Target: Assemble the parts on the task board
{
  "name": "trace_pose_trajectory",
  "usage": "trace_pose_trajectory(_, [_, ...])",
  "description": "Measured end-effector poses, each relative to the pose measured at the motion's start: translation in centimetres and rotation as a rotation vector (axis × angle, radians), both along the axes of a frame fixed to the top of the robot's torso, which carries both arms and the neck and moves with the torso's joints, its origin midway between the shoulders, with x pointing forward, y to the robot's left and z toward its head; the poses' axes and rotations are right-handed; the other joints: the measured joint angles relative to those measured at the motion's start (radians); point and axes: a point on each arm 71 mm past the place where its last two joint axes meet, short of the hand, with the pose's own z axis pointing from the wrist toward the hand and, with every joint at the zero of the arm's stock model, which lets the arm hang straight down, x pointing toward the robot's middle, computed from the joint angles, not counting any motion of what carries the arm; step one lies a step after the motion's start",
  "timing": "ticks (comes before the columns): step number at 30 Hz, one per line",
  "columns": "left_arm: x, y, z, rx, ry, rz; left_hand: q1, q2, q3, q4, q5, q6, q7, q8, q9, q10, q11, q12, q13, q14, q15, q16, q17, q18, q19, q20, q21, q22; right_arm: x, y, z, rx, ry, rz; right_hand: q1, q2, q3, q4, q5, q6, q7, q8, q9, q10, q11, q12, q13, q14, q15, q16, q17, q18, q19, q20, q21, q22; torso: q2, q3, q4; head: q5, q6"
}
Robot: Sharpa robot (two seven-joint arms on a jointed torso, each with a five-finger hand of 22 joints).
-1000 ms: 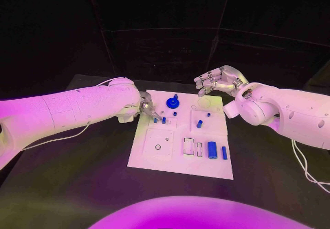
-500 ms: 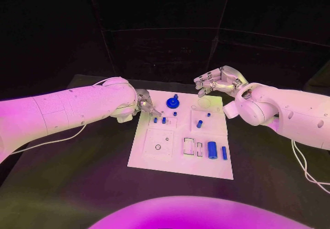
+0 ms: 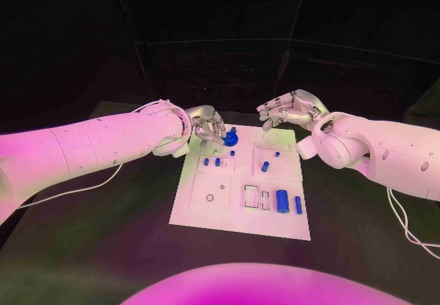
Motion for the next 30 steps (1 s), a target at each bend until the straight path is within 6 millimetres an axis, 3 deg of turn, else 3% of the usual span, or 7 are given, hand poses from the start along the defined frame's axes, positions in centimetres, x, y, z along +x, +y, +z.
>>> trace_pose_trajectory(4, [0.5, -0.6, 0.2, -0.034, -0.07, -0.038, -0.008, -0.03, 0.012, -0.012, 0.0, 0.03, 0.007, -0.064, -0.064, 0.012, 0.013, -0.117, -0.088, -0.014, 0.008, -0.033, -0.041, 0.008, -0.002, 0.01, -0.031, -0.025, 0.0, 0.1, 0.0, 0.001, 0.0, 0.001, 0.0, 0.0, 0.0, 0.0, 0.0, 0.0, 0.0, 0.0, 0.0, 0.0, 0.0, 0.0, 0.0, 0.0, 0.0, 0.0, 0.0, 0.0, 0.0, 0.0, 0.0, 0.0, 0.0, 0.0, -0.0008, -0.003, 0.005])
trace_pose_trajectory(7, [0.7, -0.9, 0.2, -0.037, -0.104, -0.058, -0.008, -0.045, 0.017, -0.017, 0.0, 0.062, 0.004, -0.101, -0.104, 0.043, 0.01, -0.177, -0.137, -0.012, 0.01, -0.034, -0.043, 0.015, 0.007, 0.018, -0.037, -0.037, 0.0, 0.1, 0.0, 0.001, 0.0, 0.002, 0.0, 0.0, 0.0, 0.0, 0.0, 0.0, 0.0, 0.0, 0.0, 0.0, 0.0, 0.0, 0.0, 0.0, 0.0, 0.0, 0.0, 0.0, 0.0, 0.0, 0.0, 0.0, 0.0, 0.0, -0.001, -0.005, 0.009])
trace_pose_trajectory(10, [0.8, -1.4, 0.0, -0.024, -0.133, -0.088, -0.004, -0.049, 0.018, -0.027, 0.0, 0.088, 0.0, -0.129, -0.135, 0.068, 0.009, -0.218, -0.173, 0.02, 0.008, -0.005, -0.004, 0.015, 0.03, 0.021, -0.027, -0.035, 0.0, 0.1, 0.0, 0.001, 0.0, 0.003, 0.0, 0.0, 0.0, 0.0, 0.0, 0.0, 0.0, 0.0, 0.0, 0.0, 0.0, 0.0, 0.0, 0.0, 0.0, 0.0, 0.0, 0.0, 0.0, 0.0, 0.0, 0.0, 0.0, 0.0, -0.001, -0.007, 0.012])
trace_pose_trajectory(13, [0.8, -1.9, -0.4, -0.005, -0.152, -0.12, -0.009, -0.053, 0.017, -0.034, 0.0, 0.124, -0.002, -0.156, -0.167, 0.094, 0.007, -0.266, -0.212, 0.055, 0.004, 0.037, 0.053, 0.015, 0.079, 0.016, 0.045, 0.009, -0.1, 0.2, 0.0, 0.002, 0.0, 0.005, 0.0, 0.0, 0.003, 0.003, 0.0, 0.0, 0.0, 0.0, 0.0, 0.0, 0.0, 0.0, 0.0, 0.0, 0.0, 0.0, 0.0, 0.0, 0.0, 0.0, 0.0, 0.0, 0.0, -0.0003, -0.0012, -0.009, 0.016])
trace_pose_trajectory(19, [0.8, -2.8, -1.3, 0.045, -0.169, -0.172, -0.016, -0.06, 0.011, -0.049, 0.0, 0.149, -0.005, -0.19, -0.206, 0.114, 0.005, -0.322, -0.258, 0.067, 0.003, 0.052, 0.066, 0.015, 0.124, 0.013, 0.135, 0.066, -0.1, 0.4, 0.0, 0.003, -0.001, 0.007, 0.0, 0.0, 0.003, 0.003, 0.0, 0.0, 0.0, 0.0, 0.0, 0.0, 0.0, 0.0, -0.001, 0.0, 0.0, 0.0, -0.001, 0.0, 0.0, 0.0, 0.0, 0.0, 0.001, -0.0005, -0.0025, -0.012, 0.021])
trace_pose_trajectory(23, [1.0, -3.1, -1.8, 0.079, -0.168, -0.196, -0.021, -0.066, -0.007, -0.055, 0.0, 0.157, -0.004, -0.21, -0.226, 0.11, 0.009, -0.36, -0.285, 0.067, 0.003, 0.052, 0.055, -0.001, 0.146, 0.013, 0.174, 0.09, -0.1, 0.6, 0.0, 0.005, -0.001, 0.012, 0.0, 0.0, 0.003, 0.003, 0.0, 0.0, 0.0, 0.0, 0.0, 0.0, 0.0, 0.0, -0.001, 0.0, 0.0, 0.0, -0.001, 0.0, 0.0, 0.0, 0.0, 0.0, 0.001, -0.0005, -0.0025, -0.013, 0.026])
trace_pose_trajectory(30, [1.0, -3.4, -2.7, 0.12, -0.152, -0.223, -0.021, -0.066, -0.025, -0.064, 0.0, 0.177, -0.006, -0.229, -0.25, 0.121, 0.008, -0.39, -0.313, 0.067, 0.003, 0.041, 0.031, -0.001, 0.157, 0.011, 0.192, 0.102, -0.1, 0.8, 0.0, 0.005, -0.003, 0.015, 0.0, 0.0, 0.003, 0.003, 0.0, 0.0, 0.0, 0.0, 0.0, 0.0, 0.0, 0.0, -0.001, 0.0, 0.0, 0.0, -0.001, 0.0, 0.0, 0.0, 0.0, 0.0, 0.002, -0.0005, -0.0027, -0.019, 0.027])
